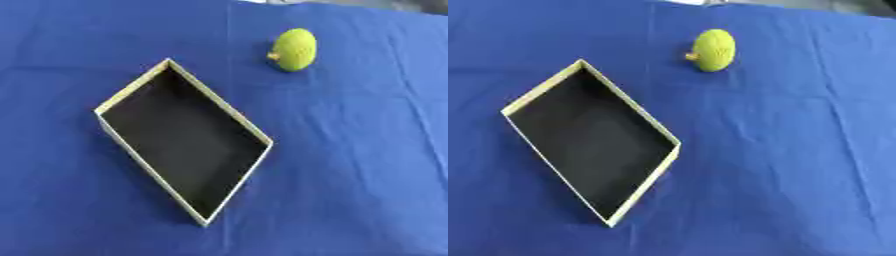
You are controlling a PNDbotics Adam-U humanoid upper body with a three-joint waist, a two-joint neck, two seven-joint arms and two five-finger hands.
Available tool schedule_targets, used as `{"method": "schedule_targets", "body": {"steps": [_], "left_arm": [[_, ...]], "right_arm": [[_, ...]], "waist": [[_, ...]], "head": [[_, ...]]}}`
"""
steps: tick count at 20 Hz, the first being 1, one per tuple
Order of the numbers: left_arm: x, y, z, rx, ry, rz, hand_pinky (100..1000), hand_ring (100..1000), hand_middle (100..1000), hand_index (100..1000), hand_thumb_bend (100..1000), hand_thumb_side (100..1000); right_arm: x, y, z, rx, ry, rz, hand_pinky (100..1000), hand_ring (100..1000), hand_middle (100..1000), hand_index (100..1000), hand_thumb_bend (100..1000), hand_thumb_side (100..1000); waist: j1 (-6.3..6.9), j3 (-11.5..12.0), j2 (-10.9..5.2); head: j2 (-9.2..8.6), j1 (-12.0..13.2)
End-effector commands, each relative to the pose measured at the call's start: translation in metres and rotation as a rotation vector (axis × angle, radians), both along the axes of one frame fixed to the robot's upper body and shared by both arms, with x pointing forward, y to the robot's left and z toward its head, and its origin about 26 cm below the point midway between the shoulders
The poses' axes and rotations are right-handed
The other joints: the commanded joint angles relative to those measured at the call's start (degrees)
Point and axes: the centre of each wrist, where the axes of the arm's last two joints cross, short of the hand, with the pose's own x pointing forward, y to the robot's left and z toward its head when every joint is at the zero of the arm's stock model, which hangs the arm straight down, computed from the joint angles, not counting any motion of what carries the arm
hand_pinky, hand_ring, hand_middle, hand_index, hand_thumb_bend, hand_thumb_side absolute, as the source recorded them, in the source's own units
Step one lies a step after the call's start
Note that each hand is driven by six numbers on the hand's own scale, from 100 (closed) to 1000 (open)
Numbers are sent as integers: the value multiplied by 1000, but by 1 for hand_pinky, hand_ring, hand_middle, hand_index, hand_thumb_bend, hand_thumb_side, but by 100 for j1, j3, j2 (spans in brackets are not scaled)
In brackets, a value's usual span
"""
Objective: Pick up objects on the table and place them in the box.
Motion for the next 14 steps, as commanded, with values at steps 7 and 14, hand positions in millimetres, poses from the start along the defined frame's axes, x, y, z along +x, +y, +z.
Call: {"method": "schedule_targets", "body": {"steps": [7,14], "left_arm": [[-5,1,8,49,-30,23,649,607,539,659,100,118],[-5,2,8,59,-24,20,649,607,539,659,100,130]], "right_arm": [[2,-42,71,-2,57,-194,815,810,812,881,100,508],[15,-58,84,0,113,-215,818,815,820,883,100,549]], "waist": [[18,52,-147],[-25,51,-148]], "head": [[77,-30],[83,-66]]}}
